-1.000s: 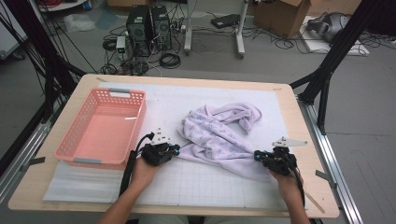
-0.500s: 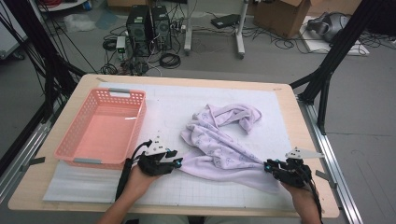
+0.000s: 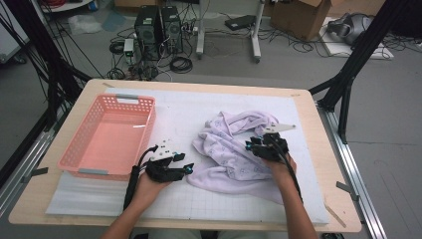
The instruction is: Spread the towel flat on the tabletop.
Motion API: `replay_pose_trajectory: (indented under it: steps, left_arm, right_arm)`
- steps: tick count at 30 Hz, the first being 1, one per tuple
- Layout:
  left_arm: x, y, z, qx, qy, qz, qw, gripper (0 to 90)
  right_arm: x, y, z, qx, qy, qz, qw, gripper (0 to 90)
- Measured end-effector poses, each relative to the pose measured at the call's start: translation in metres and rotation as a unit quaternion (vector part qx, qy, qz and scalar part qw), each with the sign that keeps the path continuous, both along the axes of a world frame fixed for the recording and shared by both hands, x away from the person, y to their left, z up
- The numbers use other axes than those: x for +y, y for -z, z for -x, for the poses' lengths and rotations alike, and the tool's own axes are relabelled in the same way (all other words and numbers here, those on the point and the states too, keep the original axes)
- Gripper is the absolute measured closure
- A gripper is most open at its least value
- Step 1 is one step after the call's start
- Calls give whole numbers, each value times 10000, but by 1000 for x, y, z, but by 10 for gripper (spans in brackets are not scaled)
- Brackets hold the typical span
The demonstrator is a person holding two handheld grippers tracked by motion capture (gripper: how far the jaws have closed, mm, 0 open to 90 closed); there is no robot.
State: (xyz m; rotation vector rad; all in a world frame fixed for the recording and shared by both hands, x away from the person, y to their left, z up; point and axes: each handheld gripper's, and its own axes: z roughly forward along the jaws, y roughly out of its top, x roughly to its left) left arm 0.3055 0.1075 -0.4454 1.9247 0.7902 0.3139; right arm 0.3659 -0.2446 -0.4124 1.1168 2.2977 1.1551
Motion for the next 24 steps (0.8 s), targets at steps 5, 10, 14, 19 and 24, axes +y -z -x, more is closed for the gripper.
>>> replay_pose_trajectory:
  steps: [5, 10, 14, 19, 24]
  left_arm:
    - [-1, 2, -2, 20, 6, -8, 10000, 475]
    - [2, 1, -1, -5, 4, 17, 10000, 476]
    - [7, 0, -1, -11, -63, 55, 10000, 479]
    - [7, -1, 0, -36, -86, 108, 9999, 484]
    - [2, 1, -1, -4, -40, 26, 10000, 469]
  right_arm:
    - [34, 11, -29, 204, 98, 99, 9997, 592]
    - [47, 30, -33, 575, -63, 199, 9981, 859]
    - [30, 17, -18, 191, -1, 270, 9995, 870]
    - [-24, -7, 11, -360, 558, -26, 9978, 869]
    - [-91, -12, 43, -459, 1216, -602, 9897, 869]
